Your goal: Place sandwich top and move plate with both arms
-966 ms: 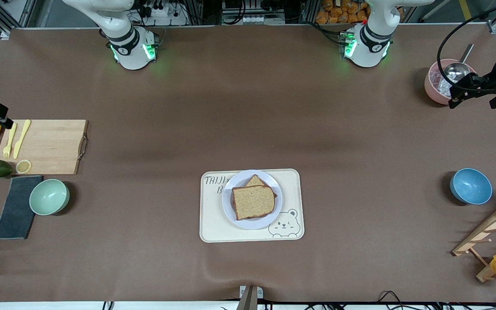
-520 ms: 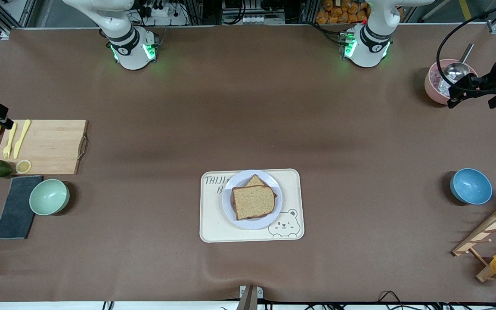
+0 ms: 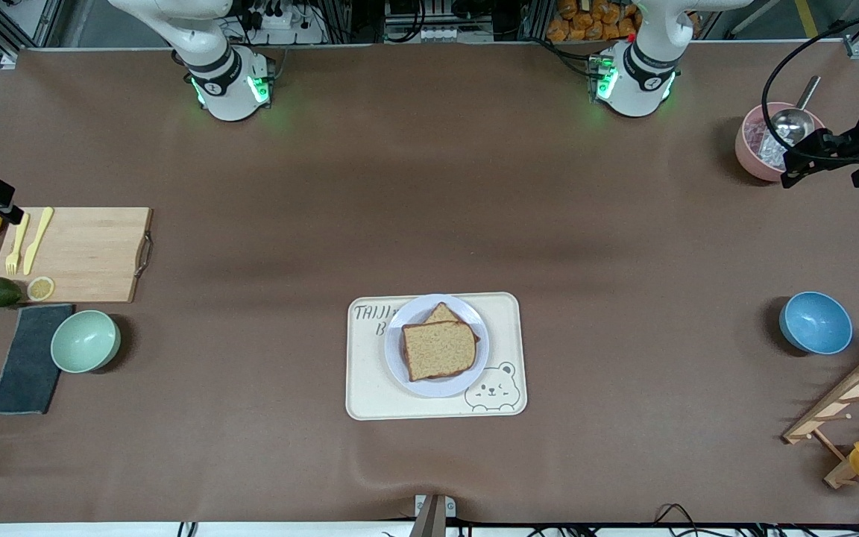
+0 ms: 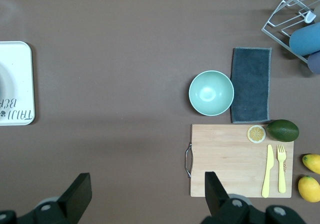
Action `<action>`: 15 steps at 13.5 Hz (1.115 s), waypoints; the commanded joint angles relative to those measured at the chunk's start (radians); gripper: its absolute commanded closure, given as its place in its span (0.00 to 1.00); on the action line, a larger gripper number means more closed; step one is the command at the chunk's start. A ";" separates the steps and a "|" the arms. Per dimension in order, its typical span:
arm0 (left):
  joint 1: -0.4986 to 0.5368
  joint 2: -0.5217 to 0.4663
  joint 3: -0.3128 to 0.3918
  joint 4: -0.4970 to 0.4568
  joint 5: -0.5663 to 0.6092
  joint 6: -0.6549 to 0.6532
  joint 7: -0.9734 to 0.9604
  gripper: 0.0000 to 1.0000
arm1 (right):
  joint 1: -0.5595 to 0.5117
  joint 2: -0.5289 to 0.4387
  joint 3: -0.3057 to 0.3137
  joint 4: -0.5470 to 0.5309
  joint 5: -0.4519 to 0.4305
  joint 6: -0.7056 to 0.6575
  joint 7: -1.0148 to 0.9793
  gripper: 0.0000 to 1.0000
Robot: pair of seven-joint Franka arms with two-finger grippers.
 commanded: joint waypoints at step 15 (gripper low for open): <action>0.034 0.006 -0.005 0.046 0.000 -0.073 -0.073 0.00 | -0.022 0.009 0.014 0.007 0.003 -0.001 -0.014 0.00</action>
